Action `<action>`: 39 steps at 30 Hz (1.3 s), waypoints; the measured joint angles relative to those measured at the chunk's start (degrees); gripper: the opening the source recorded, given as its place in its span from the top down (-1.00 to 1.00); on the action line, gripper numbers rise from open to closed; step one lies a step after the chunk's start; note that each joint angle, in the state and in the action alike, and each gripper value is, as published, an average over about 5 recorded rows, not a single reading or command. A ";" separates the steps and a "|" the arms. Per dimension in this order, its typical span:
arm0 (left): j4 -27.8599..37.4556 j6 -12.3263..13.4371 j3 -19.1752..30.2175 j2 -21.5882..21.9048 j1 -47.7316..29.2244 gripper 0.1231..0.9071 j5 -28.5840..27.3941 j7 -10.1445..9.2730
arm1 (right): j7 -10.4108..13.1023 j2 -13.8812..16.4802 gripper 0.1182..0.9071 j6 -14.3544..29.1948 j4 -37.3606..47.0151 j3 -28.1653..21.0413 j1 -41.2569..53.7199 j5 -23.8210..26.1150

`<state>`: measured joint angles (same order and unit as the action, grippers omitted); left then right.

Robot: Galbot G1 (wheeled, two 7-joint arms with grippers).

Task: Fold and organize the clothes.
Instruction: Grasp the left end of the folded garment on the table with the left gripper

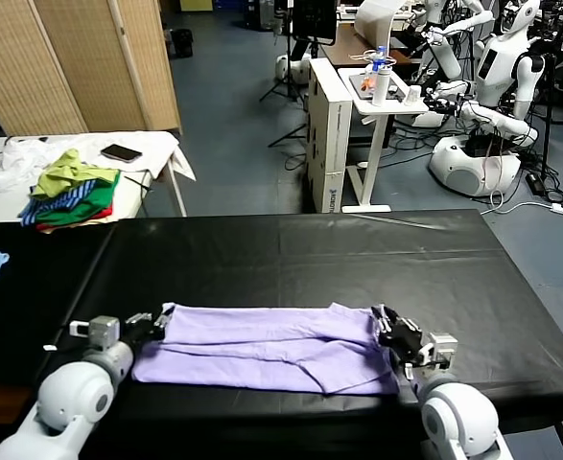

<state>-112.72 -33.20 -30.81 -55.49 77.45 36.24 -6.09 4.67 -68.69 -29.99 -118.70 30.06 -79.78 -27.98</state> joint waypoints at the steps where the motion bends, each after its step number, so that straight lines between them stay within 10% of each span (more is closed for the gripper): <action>1: -0.27 0.13 -0.43 -0.15 0.50 -0.36 -0.07 0.00 | -0.11 0.41 -0.80 0.11 -0.39 0.33 -0.38 -0.18; 7: -2.81 0.20 -3.57 -1.78 4.08 -0.97 0.33 0.00 | -1.02 1.83 -1.00 1.06 -1.83 1.74 -2.75 -0.52; 24: -3.47 1.88 -11.03 -8.26 11.73 -1.00 7.66 2.30 | -1.02 2.74 -1.00 1.19 -2.13 1.51 -3.07 0.14; 39: -3.34 2.74 -10.88 -10.05 12.96 -0.07 7.44 3.32 | -1.13 2.47 -1.00 1.07 -1.53 0.91 -2.10 0.47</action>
<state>-116.06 -30.46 -41.68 -65.54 90.41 43.68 -2.77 3.54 -66.22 -28.92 -120.23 30.97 -81.88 -27.51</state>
